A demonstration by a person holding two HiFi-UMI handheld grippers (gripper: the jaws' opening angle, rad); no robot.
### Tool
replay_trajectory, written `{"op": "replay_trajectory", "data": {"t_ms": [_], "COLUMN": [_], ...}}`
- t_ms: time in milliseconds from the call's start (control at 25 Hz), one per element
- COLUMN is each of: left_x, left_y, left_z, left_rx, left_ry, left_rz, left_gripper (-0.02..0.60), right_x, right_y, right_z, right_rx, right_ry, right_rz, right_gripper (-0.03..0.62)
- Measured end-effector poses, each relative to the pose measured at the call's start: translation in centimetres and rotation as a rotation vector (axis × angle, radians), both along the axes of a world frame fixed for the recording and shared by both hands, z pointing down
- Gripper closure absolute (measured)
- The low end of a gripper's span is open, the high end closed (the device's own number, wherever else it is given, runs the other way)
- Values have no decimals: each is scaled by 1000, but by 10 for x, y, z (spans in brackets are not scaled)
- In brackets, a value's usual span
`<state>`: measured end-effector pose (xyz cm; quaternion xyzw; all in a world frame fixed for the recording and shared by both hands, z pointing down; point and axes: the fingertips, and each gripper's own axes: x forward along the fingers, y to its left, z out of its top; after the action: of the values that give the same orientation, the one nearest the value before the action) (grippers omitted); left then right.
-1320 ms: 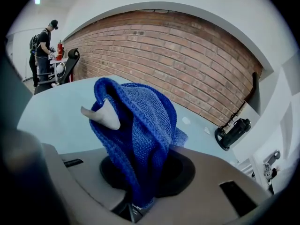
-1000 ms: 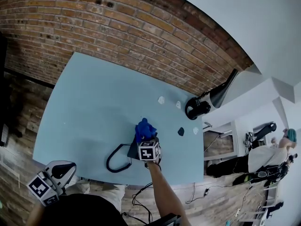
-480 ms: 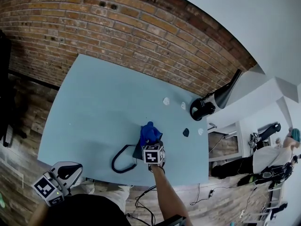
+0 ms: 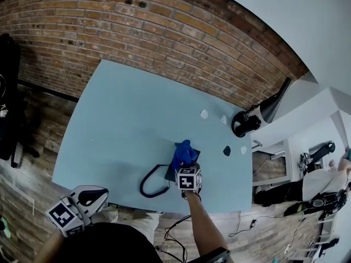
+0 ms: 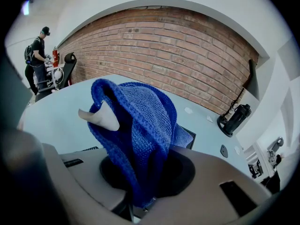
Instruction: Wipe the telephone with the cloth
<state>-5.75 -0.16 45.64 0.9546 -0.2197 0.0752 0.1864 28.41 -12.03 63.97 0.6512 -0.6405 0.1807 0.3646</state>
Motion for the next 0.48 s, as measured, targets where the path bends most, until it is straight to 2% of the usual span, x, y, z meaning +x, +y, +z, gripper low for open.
{"op": "replay_trajectory", "data": {"t_ms": [480], "left_x": [-3], "left_y": [0], "left_z": [-3], "left_rx": [2], "left_ry": [17], "left_rz": [2], "left_gripper": [569], "right_x": [-7], "right_y": [23], "right_z": [13], "right_rx": [-11], "right_ry": [-17], "right_rz": [9], "right_gripper": [505]}}
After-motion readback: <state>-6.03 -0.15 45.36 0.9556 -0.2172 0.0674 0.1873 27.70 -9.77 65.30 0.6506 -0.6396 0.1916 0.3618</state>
